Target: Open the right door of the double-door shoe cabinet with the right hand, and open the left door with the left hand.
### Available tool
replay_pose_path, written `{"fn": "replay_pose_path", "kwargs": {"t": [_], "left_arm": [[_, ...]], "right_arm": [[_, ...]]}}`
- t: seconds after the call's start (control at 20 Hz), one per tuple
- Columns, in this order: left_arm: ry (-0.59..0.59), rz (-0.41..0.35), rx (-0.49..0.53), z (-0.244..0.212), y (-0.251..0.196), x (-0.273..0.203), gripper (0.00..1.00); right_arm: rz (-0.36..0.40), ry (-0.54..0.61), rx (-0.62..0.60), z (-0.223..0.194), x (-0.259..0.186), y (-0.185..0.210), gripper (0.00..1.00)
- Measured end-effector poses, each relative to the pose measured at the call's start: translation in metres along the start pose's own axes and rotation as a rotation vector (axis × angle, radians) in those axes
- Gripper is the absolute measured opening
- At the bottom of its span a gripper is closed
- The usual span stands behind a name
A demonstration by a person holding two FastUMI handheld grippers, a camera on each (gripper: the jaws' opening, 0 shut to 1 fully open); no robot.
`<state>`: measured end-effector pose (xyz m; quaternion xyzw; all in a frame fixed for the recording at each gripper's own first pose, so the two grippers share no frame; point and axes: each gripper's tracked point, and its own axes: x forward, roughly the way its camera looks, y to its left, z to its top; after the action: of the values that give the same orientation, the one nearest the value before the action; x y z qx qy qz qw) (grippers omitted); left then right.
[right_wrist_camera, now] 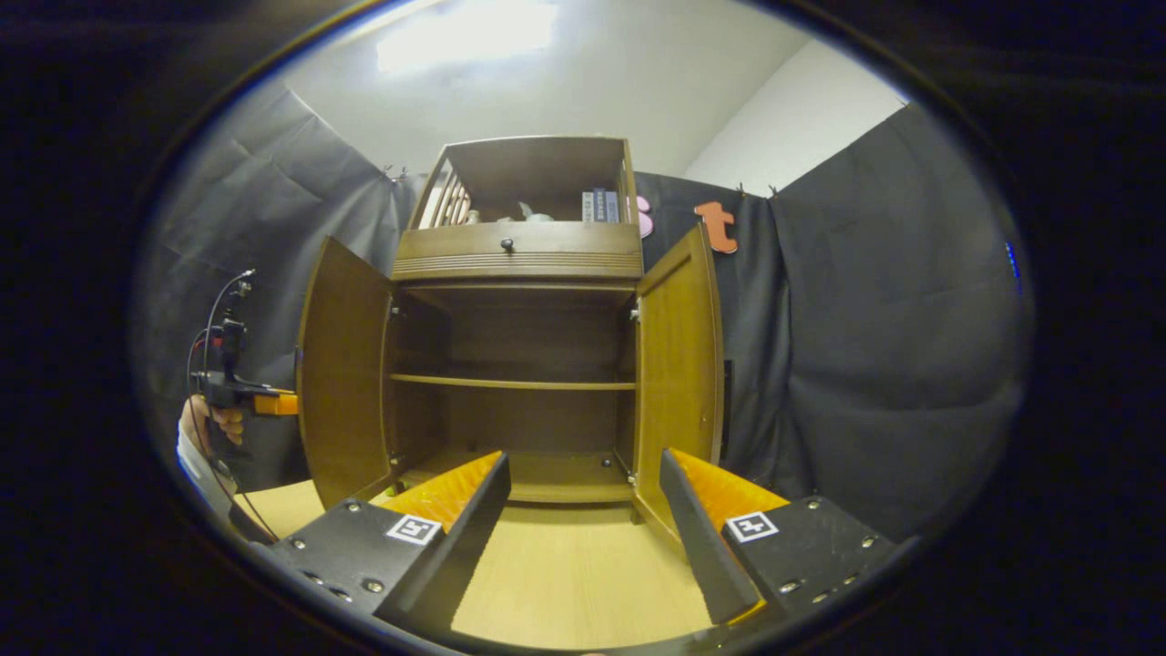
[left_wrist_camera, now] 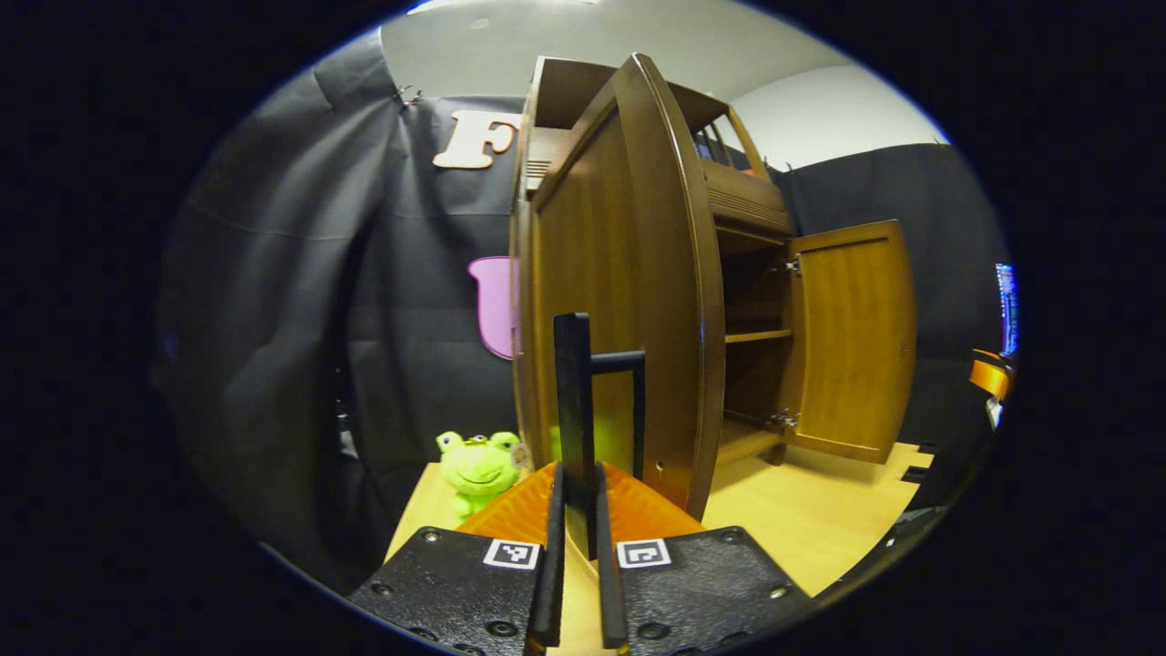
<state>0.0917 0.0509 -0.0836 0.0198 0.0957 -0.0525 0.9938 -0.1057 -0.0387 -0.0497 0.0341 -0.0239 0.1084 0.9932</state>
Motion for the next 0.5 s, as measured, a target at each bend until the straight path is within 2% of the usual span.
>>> {"fn": "replay_pose_path", "kwargs": {"t": [0.2,0.25,0.3,0.5], "left_arm": [[-0.004,0.006,-0.061,-0.003,0.021,-0.004,0.14],[-0.016,-0.002,-0.07,-0.001,0.023,-0.005,0.09],[-0.028,-0.002,-0.067,0.001,0.025,-0.005,0.13],[-0.048,-0.004,-0.051,0.005,0.025,-0.013,0.12]], "right_arm": [[0.006,0.003,0.004,-0.003,0.004,0.006,0.98],[0.005,0.005,0.002,-0.003,0.006,0.007,0.98],[0.003,0.008,-0.001,-0.003,0.009,0.008,0.98],[-0.005,0.021,0.011,-0.009,0.015,0.009,0.98]]}}
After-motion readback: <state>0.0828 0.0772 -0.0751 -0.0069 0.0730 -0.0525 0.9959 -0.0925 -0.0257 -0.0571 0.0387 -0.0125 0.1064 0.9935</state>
